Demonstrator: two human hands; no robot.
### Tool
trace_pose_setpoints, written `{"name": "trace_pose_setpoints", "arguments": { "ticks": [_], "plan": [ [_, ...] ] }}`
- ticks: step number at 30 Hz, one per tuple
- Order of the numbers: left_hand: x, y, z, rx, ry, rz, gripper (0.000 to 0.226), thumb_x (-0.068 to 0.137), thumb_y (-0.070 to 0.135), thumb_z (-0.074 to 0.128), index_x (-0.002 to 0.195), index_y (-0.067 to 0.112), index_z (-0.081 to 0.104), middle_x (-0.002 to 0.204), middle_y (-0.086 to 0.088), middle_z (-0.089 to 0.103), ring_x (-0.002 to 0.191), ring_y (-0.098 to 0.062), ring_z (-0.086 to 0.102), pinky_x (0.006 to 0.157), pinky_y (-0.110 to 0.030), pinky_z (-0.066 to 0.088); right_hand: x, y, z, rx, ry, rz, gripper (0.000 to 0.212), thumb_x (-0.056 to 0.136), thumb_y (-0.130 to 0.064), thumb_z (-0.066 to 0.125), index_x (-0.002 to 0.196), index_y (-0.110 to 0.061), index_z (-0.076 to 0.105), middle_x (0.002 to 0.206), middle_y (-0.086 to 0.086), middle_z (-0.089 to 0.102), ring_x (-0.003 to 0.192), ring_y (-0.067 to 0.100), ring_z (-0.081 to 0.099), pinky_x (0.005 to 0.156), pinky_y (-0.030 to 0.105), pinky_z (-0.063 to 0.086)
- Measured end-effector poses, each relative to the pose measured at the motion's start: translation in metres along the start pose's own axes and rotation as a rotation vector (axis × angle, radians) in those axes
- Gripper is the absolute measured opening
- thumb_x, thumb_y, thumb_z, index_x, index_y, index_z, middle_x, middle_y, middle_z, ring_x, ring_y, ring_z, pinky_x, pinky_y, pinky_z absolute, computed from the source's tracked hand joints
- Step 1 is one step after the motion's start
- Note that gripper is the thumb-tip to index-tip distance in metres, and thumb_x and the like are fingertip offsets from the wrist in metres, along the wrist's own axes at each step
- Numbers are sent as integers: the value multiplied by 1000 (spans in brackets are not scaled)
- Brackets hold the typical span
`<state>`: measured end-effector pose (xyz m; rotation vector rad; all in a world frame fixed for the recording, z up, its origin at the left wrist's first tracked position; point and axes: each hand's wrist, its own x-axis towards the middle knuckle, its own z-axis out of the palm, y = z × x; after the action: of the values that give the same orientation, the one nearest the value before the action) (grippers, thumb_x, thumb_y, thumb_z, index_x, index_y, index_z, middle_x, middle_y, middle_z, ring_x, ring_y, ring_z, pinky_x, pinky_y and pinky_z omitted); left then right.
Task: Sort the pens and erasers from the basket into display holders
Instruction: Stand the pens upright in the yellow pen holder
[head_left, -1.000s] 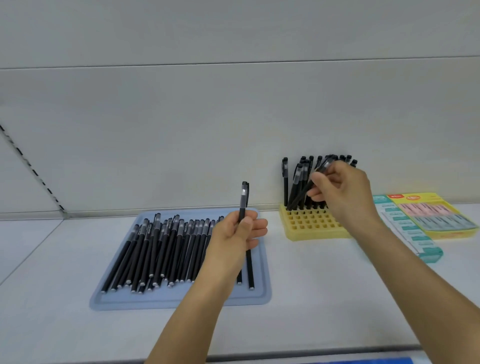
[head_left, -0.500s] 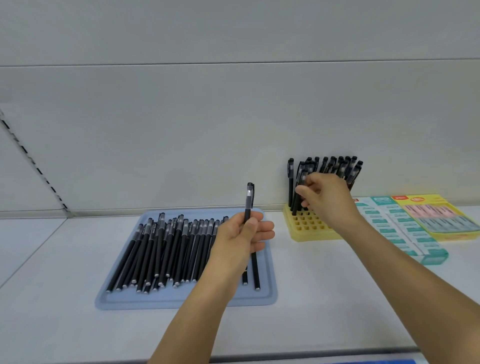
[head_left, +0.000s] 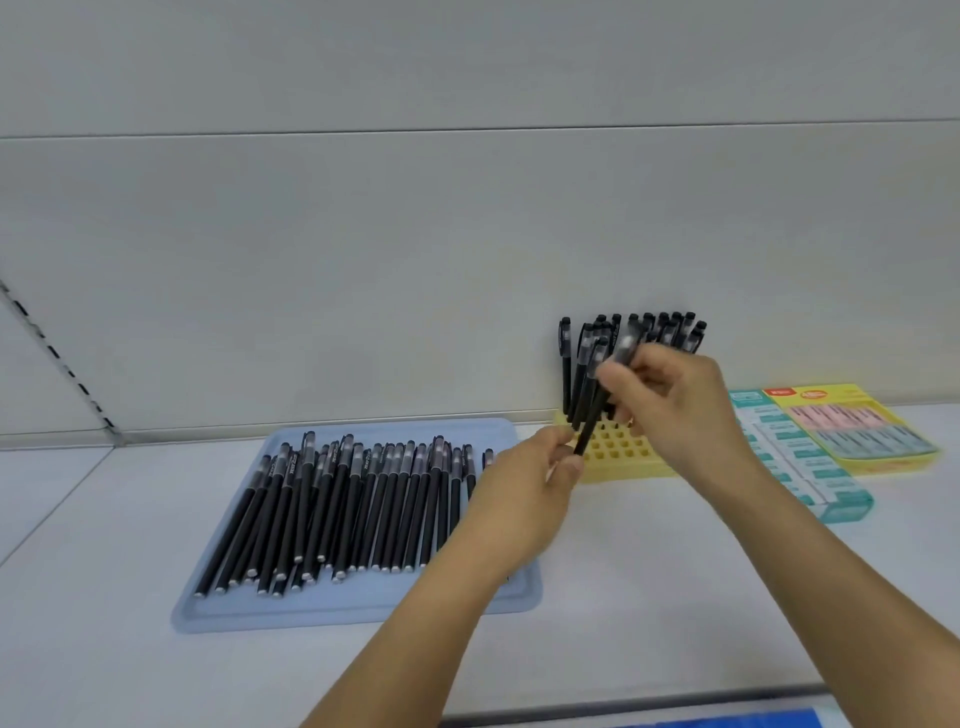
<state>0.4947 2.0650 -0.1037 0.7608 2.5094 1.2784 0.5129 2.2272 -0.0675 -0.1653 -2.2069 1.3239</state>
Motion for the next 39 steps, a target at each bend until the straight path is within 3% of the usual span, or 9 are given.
{"name": "trace_pose_setpoints", "arguments": {
  "ticks": [2, 6, 11, 21, 30, 34, 36, 39],
  "plan": [
    [3, -7, 6, 354, -48, 76, 48, 102, 36, 44, 148, 25, 35, 146, 2, 46, 134, -18, 40, 110, -40, 34, 11, 8, -10, -99, 106, 13, 12, 89, -24, 67, 79, -18, 67, 65, -4, 67, 55, 9, 66, 60, 34, 58],
    [8, -19, 19, 563, -86, 185, 55, 101, 42, 43, 150, 21, 29, 154, 3, 32, 141, -16, 26, 114, -39, 25, 19, 25, -10, -213, 101, 14, 11, 90, -25, 65, 82, -16, 66, 68, -3, 67, 60, 6, 68, 70, 43, 59],
    [12, -26, 25, 645, -75, 219, 58, 100, 45, 41, 150, 19, 30, 154, 4, 31, 142, -14, 25, 115, -39, 21, 26, 34, 1, -235, 80, -1, 16, 90, -27, 64, 77, -18, 63, 65, -6, 67, 62, 4, 67, 69, 42, 59],
    [14, -22, 24, 666, -65, 231, 53, 100, 41, 44, 147, 17, 36, 147, 2, 38, 134, -17, 35, 111, -38, 24, 39, 23, 8, -470, -4, -21, 26, 90, -33, 64, 74, -13, 63, 65, 0, 67, 67, 20, 67, 69, 41, 55],
    [8, -17, 20, 670, -71, 225, 54, 100, 41, 44, 148, 19, 34, 148, 3, 38, 134, -18, 36, 111, -37, 26, 35, 31, 13, -526, -32, 96, 28, 89, -36, 66, 74, -13, 62, 71, 4, 69, 66, 23, 66, 70, 39, 54],
    [-16, -29, -7, 697, 194, 115, 47, 97, 47, 44, 139, 25, 41, 130, 3, 46, 116, -19, 48, 93, -35, 41, 18, 32, 9, -693, -42, 183, 32, 86, -49, 66, 89, -19, 52, 77, -3, 61, 73, 21, 58, 60, 33, 41],
    [-26, -43, -30, 778, 320, 0, 44, 96, 50, 42, 131, 24, 45, 119, 2, 48, 106, -18, 50, 81, -30, 43, 2, 24, 13, -652, -85, 153, 24, 87, -47, 65, 83, -25, 56, 75, -8, 61, 72, 14, 58, 58, 31, 39],
    [-31, -58, -49, 844, 293, -211, 57, 93, 61, 43, 129, 17, 41, 122, -3, 46, 112, -20, 47, 80, -29, 45, -23, 3, 43, -646, -341, 72, 29, 86, -51, 64, 72, -26, 64, 71, -11, 64, 68, 7, 60, 61, 29, 48]
  ]
}}
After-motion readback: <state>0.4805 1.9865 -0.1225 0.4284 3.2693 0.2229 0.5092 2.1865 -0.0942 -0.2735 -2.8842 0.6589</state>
